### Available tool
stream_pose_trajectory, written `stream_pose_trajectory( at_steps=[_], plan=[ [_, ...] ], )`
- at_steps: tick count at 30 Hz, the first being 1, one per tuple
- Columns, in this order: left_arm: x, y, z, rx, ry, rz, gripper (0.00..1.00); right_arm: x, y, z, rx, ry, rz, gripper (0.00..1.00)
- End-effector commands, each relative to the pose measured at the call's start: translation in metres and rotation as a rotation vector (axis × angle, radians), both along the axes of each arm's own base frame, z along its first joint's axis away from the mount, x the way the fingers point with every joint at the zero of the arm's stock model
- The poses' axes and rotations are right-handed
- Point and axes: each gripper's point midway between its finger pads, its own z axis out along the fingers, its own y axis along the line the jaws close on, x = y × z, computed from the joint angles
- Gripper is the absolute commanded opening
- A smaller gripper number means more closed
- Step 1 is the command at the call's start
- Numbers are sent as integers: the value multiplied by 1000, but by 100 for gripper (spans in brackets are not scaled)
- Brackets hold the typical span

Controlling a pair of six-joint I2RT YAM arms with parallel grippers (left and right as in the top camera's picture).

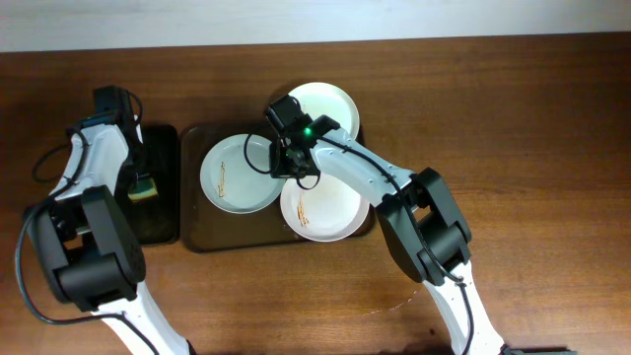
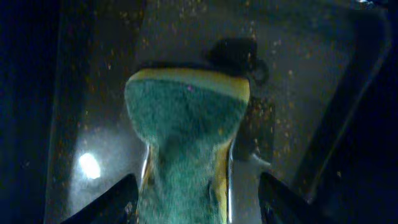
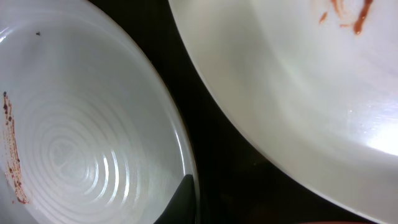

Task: Clean dirty plates on tray and stack at the side
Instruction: 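Scrub the left white plate with the sponge while right gripper holds it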

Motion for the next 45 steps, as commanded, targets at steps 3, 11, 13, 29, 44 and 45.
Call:
stream_pose_trajectory(
  at_steps=[3,11,13,29,44,45],
  plan=[
    [1,6,-27,9,37,-6,41,5,0,-4,-23,-21,6,4],
    [17,-18,4,-111,-44,-51,1,6,-1,-4,-23,-21,4,4],
    [31,-47,43,-202,-141,-157,1,8,-2,-3,-18,-24,0,4],
    [12,-173,-11,-381,-2,-439,1,16,-8,2,39,3,-15,4],
    [19,-185,-41,-388,17,-374,1,16,-7,2,46,4,-12,4],
    [35,-175,-40,-327,-41,-374,1,16,-7,2,46,4,-12,4]
  ],
)
